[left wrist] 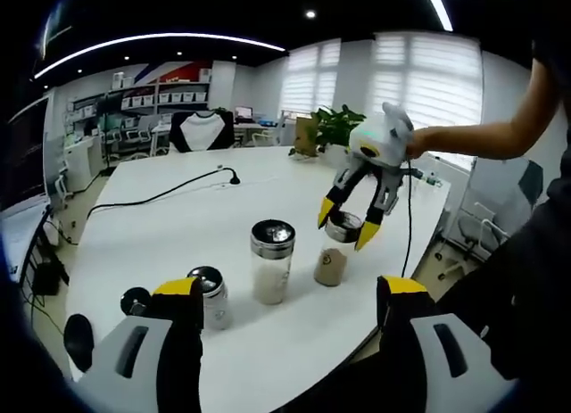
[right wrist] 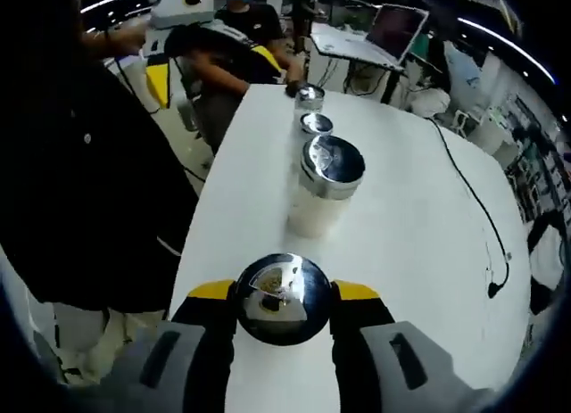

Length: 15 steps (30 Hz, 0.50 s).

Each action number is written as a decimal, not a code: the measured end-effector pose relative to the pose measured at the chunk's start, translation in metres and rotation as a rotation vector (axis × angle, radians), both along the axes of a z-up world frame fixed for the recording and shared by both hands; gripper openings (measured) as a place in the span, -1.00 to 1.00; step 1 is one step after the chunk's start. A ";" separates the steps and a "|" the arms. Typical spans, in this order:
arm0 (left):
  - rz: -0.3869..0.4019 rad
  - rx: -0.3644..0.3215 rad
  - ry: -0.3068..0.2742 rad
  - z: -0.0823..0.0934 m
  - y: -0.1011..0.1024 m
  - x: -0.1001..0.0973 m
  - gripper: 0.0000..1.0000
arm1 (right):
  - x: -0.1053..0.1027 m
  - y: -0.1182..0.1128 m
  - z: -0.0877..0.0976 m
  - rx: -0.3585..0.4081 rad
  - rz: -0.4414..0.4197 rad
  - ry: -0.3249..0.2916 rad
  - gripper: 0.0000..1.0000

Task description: Rotate the seasoning bottle until the label or dispensing opening points toward the visible target arrow and the bottle remains upright within the marked orientation range

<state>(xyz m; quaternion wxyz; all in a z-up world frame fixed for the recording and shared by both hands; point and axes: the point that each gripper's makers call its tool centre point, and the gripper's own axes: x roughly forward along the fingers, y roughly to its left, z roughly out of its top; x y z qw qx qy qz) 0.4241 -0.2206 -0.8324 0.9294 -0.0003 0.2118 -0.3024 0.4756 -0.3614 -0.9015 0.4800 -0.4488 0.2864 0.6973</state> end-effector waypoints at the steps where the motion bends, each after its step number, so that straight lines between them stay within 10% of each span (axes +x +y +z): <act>1: 0.001 0.000 -0.001 0.000 0.000 0.000 0.69 | 0.000 -0.001 0.000 -0.013 0.003 0.001 -0.22; 15: 0.013 -0.017 0.015 -0.006 0.002 -0.003 0.69 | 0.008 0.004 0.004 0.022 -0.356 0.037 -0.15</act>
